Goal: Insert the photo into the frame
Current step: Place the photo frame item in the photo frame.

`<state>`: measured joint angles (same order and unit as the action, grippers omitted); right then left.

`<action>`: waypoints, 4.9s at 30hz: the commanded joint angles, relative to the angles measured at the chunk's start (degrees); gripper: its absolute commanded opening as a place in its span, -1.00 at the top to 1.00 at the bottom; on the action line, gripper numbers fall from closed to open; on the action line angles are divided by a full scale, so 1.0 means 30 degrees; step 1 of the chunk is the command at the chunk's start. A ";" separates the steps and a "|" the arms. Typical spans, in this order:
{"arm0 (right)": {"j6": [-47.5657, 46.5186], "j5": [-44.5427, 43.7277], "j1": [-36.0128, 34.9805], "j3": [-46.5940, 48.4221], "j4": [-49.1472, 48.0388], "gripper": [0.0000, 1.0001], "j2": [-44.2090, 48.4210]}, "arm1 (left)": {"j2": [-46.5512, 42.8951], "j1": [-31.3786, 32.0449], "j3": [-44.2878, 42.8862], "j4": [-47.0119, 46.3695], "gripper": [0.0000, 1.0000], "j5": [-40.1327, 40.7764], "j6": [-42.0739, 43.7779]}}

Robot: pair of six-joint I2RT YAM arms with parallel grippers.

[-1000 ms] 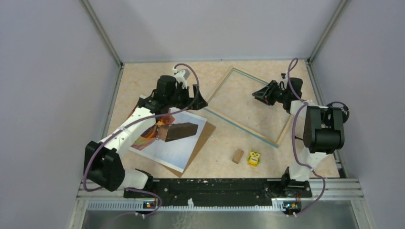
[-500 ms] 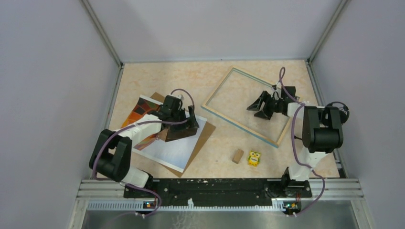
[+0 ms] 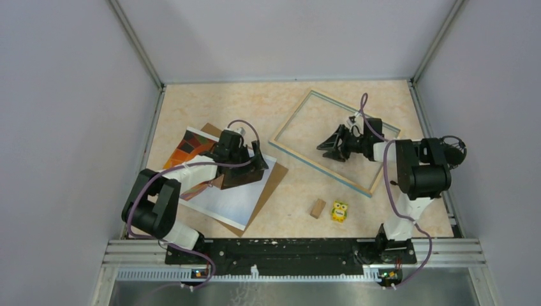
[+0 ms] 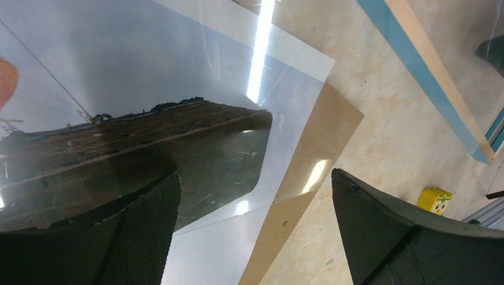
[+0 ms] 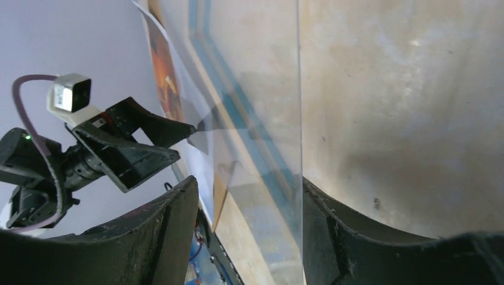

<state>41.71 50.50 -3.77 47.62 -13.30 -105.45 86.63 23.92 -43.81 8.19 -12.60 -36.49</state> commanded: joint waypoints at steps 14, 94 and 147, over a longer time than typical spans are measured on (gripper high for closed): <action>0.4794 0.2277 -0.0677 -0.1997 -0.8412 0.09 0.2426 | -0.0665 -0.0033 0.0810 -0.0161 -0.97 -0.1232 0.0082; 0.3044 -1.3730 0.1855 0.1120 0.3877 1.00 1.0178 | -0.6113 0.1326 -0.4234 0.0252 -0.97 0.3423 0.6949; 0.2954 -1.4998 0.3352 -0.4504 0.0801 1.00 1.2934 | -0.5424 0.1323 -0.4058 0.0067 -0.97 0.2369 0.6597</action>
<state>50.15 7.16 5.72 34.11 -6.79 -67.90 69.95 27.88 -56.42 11.11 -4.93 -16.43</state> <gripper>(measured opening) 0.005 0.986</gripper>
